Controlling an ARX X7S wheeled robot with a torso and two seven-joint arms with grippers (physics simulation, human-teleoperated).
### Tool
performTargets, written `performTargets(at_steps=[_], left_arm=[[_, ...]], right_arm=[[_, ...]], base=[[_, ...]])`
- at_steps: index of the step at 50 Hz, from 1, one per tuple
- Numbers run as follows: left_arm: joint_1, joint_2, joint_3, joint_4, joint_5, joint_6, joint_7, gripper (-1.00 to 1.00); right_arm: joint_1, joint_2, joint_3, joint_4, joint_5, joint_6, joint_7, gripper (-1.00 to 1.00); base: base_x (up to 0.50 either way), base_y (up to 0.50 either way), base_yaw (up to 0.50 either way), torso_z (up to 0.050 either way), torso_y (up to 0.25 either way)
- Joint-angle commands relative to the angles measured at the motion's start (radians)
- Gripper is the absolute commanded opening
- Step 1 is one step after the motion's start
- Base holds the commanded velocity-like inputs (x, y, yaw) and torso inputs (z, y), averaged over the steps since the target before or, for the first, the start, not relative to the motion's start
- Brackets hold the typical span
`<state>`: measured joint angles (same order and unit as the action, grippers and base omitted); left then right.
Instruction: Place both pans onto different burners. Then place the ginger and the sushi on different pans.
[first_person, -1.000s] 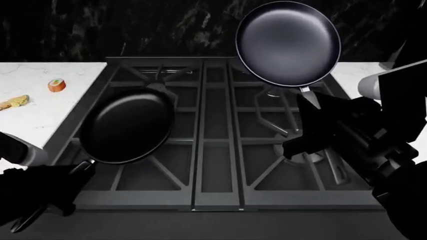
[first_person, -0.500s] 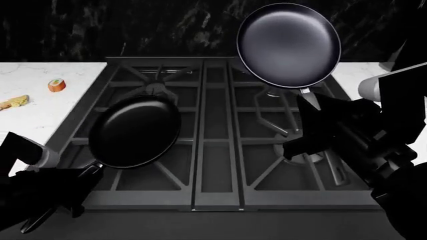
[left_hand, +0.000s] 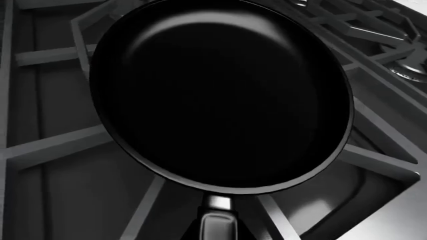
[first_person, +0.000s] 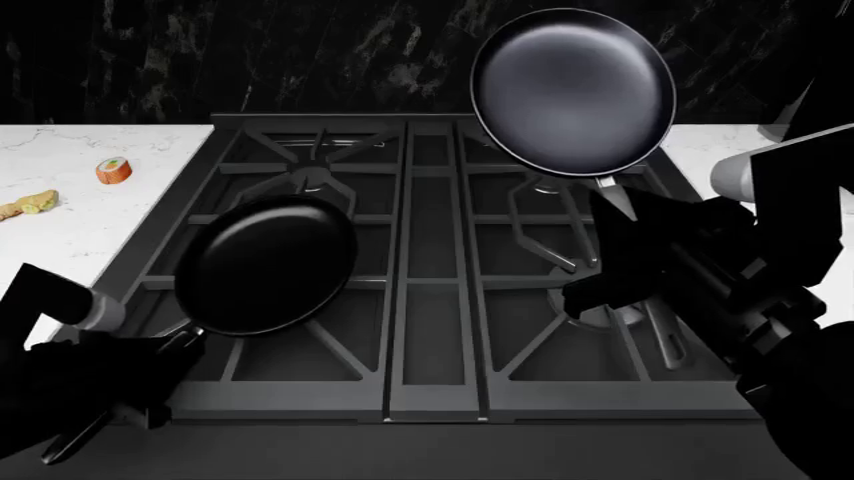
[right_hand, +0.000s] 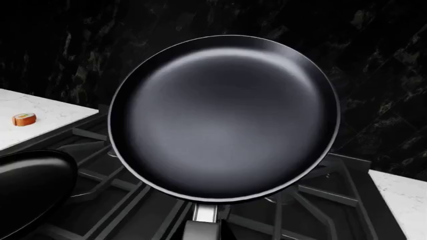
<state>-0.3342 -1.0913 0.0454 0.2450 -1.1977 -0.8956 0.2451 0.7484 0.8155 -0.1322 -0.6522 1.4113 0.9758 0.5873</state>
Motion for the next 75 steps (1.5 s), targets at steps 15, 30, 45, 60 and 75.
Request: performTargets(at_steps=[15,30,45,60,75], left_arm=[[-0.056,0.003,0.003,-0.011,-0.001,-0.022,-0.035,1.00],[-0.049,-0.014,-0.029,0.020,-0.024,-0.015,-0.046,1.00],[-0.107,-0.001,-0.202,0.042,-0.291,-0.011,-0.086,1.00],[-0.122,0.015,-0.293,0.238,-0.272,0.054,-0.253,1.00],[-0.182,0.212,-0.191,0.303,-0.090,0.161,-0.411,1.00]], right_arm=[[0.016,-0.001,0.024,0.000,-0.044,-0.013,0.004,-1.00],[0.001,0.006,0.032,-0.004,-0.040,-0.024,0.007,-1.00],[0.011,0.019,0.044,-0.023,0.013,-0.018,0.043,-1.00],[0.162,0.135,0.020,0.003,0.382,0.057,0.234,-1.00],[0.204,0.262,-0.009,-0.036,0.619,0.050,0.372,-1.00]], base=[[0.00,0.00,0.00,0.001,0.001],[0.00,0.00,0.00,0.000,0.001],[0.00,0.00,0.00,0.001,0.001],[0.00,0.00,0.00,0.001,0.002],[0.00,0.00,0.00,0.001,0.001]])
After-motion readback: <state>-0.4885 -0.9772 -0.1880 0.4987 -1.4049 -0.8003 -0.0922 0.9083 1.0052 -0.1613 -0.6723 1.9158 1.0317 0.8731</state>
